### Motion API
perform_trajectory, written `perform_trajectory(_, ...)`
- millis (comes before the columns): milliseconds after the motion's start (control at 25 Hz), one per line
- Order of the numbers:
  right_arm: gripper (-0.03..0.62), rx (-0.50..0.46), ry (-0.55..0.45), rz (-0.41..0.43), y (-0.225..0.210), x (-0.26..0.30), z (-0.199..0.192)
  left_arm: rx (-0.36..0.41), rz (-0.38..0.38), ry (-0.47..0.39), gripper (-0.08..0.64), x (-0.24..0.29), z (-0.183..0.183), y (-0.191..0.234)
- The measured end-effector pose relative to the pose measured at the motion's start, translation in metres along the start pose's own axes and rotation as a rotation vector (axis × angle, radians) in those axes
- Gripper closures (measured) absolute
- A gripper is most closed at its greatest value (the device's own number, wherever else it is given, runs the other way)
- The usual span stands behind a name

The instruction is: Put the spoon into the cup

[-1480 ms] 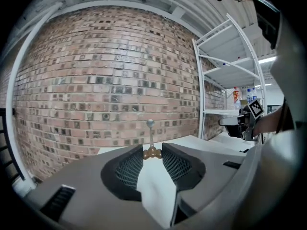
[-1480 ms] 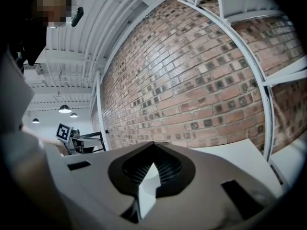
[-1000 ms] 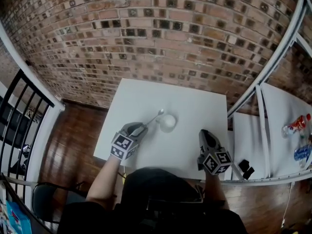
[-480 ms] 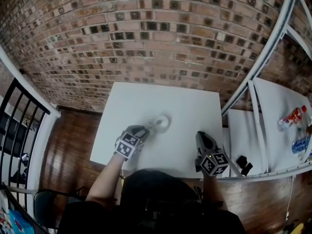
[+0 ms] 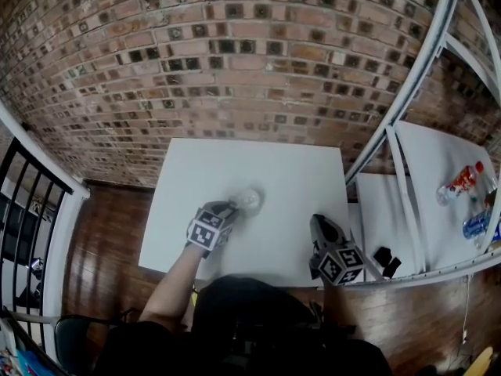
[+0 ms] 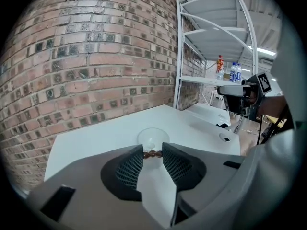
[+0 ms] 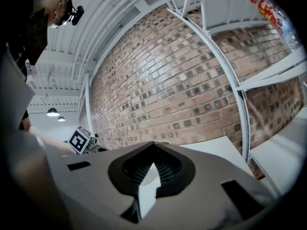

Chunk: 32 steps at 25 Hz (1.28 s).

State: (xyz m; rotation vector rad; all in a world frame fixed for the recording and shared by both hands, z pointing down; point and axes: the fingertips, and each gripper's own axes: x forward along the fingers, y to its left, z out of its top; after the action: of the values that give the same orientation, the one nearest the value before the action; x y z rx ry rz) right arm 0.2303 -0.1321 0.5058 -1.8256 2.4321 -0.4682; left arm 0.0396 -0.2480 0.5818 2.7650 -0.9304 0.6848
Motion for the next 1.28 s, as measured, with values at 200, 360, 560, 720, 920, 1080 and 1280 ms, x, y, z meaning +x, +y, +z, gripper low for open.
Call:
perform_trajectory(200, 0.588, 0.003, 0.001, -0.018, -0.006, -0.002, -0.002, -0.003, 0.008, 0.002, 0.431, 0.009, -0.001, 0.002)
perform_trajectory(360, 0.588, 0.010, 0.015, -0.024, -0.008, -0.001, -0.006, -0.043, 0.002, 0.017, 0.430, 0.017, -0.006, 0.004)
perform_trajectory(560, 0.588, 0.017, 0.025, -0.022, -0.007, 0.005, -0.008, 0.039, 0.009, -0.012, 0.385, 0.015, 0.004, -0.002)
perform_trajectory(720, 0.588, 0.012, 0.036, -0.003, 0.000, 0.013, -0.010, 0.053, -0.001, -0.054, 0.365, 0.005, 0.010, -0.004)
perform_trajectory(920, 0.588, 0.004, 0.039, 0.019, 0.011, 0.022, -0.010, 0.031, 0.001, -0.112, 0.365, -0.010, 0.022, 0.004)
perform_trajectory(1080, 0.588, 0.006, 0.041, 0.030, 0.018, 0.025, -0.009, -0.016, 0.012, -0.154, 0.365, -0.021, 0.027, 0.013)
perform_trajectory(1280, 0.588, -0.005, 0.045, 0.032, 0.023, 0.024, -0.011, -0.067, 0.039, -0.219, 0.367, -0.046, 0.038, 0.028)
